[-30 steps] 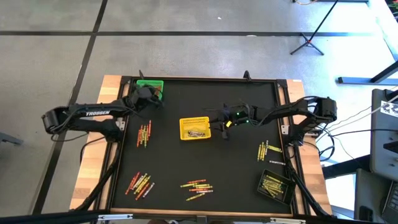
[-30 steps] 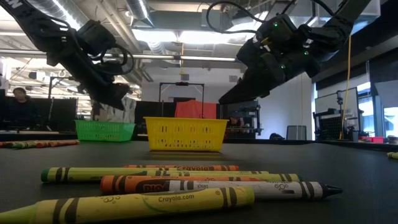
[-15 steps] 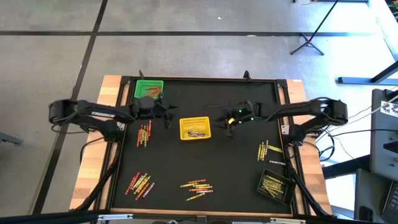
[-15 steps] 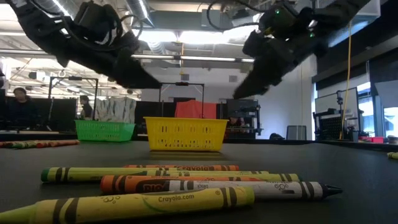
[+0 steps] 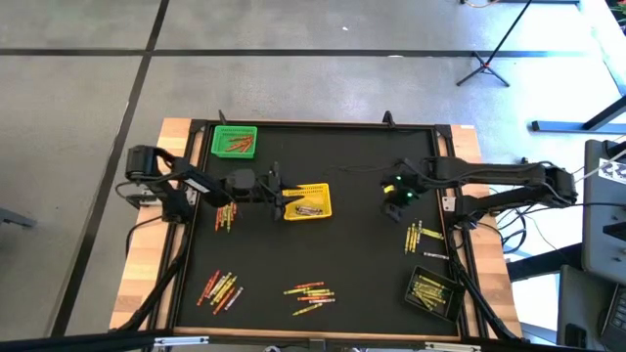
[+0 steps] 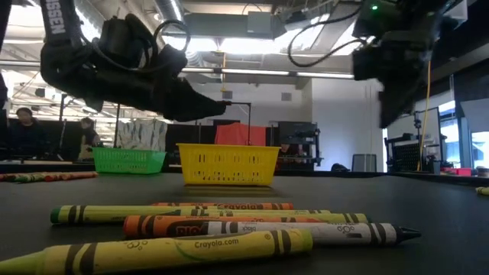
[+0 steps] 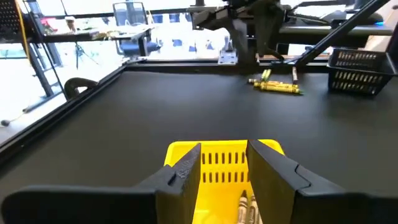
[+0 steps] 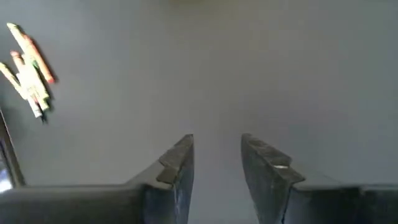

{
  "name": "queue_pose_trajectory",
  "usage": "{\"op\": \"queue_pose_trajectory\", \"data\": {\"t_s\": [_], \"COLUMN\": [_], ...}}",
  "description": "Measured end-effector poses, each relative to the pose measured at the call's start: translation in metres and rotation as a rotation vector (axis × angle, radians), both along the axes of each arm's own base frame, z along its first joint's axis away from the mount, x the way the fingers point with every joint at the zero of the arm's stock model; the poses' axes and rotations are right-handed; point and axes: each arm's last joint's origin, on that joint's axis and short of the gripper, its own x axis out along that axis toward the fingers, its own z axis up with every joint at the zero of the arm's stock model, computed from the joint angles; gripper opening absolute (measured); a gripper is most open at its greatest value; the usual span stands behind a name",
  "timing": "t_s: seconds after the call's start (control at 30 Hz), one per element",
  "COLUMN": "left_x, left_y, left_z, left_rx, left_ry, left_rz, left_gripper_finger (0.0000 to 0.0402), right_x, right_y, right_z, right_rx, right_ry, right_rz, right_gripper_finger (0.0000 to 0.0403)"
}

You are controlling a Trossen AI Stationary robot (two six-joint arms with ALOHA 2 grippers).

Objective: Sort crayons
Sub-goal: Put the green crayon into the black bin

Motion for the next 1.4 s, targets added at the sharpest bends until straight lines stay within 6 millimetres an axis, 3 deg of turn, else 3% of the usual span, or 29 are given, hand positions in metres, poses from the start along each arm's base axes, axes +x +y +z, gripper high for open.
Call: {"op": "queue_pose_trajectory", "data": {"t_s": [0.2,0.33,0.67,1.0,1.4], "left_x": [0.001,0.001,0.001,0.001,0.001], "left_y": [0.001,0.002,0.002,0.002,0.002], "left_z": [-0.015,-0.017,-0.016,-0.016,-0.016], "left_rx": [0.059,0.067,0.068,0.067,0.068], "left_ry": [0.073,0.080,0.075,0.075,0.074], "left_rz": [0.033,0.046,0.046,0.046,0.046], "left_gripper_finger": [0.0115,0.0115,0.0115,0.0115,0.0115], "right_x": [-0.034,-0.043,-0.048,-0.055,-0.050], "right_y": [0.020,0.034,0.055,0.055,0.056], "right_z": [0.001,0.000,-0.017,-0.056,-0.070], "right_rx": [0.068,0.048,-0.066,-0.075,-0.107], "right_ry": [0.269,0.389,0.502,0.614,0.688], "right_rz": [-0.094,-0.125,-0.117,-0.095,-0.069], "right_gripper_finger": [0.0129,0.0129,0.0129,0.0129,0.0129]}}
